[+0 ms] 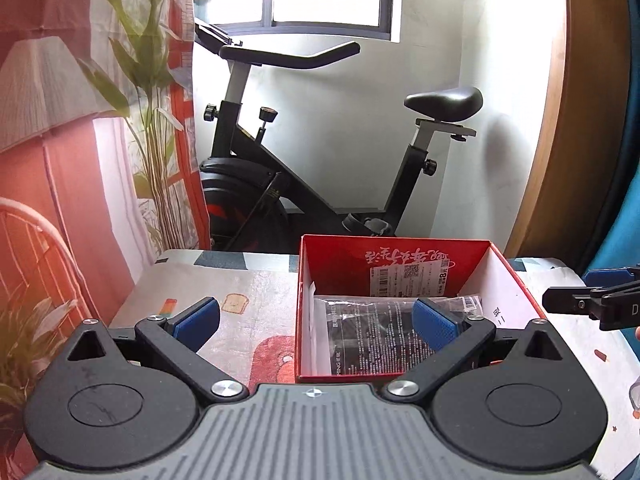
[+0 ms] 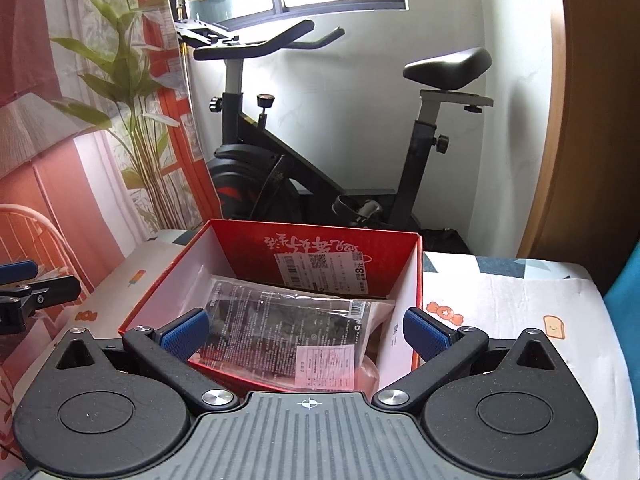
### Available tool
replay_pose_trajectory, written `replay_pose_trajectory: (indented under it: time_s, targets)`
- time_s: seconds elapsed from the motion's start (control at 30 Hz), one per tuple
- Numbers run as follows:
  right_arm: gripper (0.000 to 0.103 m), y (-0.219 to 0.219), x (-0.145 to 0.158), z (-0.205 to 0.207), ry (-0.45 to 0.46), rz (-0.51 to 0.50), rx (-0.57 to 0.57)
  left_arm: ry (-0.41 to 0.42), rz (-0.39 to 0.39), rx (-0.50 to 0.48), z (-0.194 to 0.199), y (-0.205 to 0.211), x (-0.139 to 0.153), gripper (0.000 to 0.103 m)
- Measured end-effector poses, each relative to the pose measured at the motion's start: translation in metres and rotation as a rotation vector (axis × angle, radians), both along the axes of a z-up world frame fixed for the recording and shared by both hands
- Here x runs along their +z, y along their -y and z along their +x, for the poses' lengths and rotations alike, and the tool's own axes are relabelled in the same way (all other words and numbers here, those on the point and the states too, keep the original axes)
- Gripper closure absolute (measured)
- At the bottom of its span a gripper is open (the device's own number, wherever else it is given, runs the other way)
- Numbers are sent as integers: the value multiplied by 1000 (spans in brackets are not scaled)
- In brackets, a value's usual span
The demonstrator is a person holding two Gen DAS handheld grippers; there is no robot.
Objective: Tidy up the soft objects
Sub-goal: 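Move the left tool back toward the items beside the box, then grasp the white pouch with the left tool and lift it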
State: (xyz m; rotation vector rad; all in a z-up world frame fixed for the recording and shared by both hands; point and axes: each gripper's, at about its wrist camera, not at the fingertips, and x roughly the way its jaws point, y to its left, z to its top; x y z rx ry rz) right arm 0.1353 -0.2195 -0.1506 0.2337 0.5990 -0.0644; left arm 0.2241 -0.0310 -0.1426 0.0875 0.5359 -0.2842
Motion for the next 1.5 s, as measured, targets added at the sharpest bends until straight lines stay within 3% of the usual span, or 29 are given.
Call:
replay_pose_trajectory:
  time_s: [0.13, 0.4, 0.57, 0.7, 0.83, 1.13, 1.27, 1.5]
  targets:
    - [0, -4, -13, -26, 29, 11, -22, 25, 1, 14, -26, -9, -13, 0]
    - [0, -24, -50, -65, 46, -41, -58, -14, -4, 50, -64, -25, -56, 0]
    - [0, -41, -78, -80, 17, -58, -30, -90, -17, 58, -74, -32, -81, 0]
    - [0, -57, -102, -87, -34, -80, 8, -167, -69, 69, -76, -40, -102, 0]
    - [2, -66, -124, -93, -87, -63, 35, -203, -44, 73, -80, -38, -120, 0]
    - [14, -71, -149, -93, -134, -42, 59, -222, -45, 83, -79, -35, -130, 0]
    - [27, -71, -149, -92, -131, -36, 86, -238, -41, 97, -76, -36, -133, 0]
    - [31, -79, -154, -90, -155, 16, 166, -239, -39, 113, -74, -37, -134, 1]
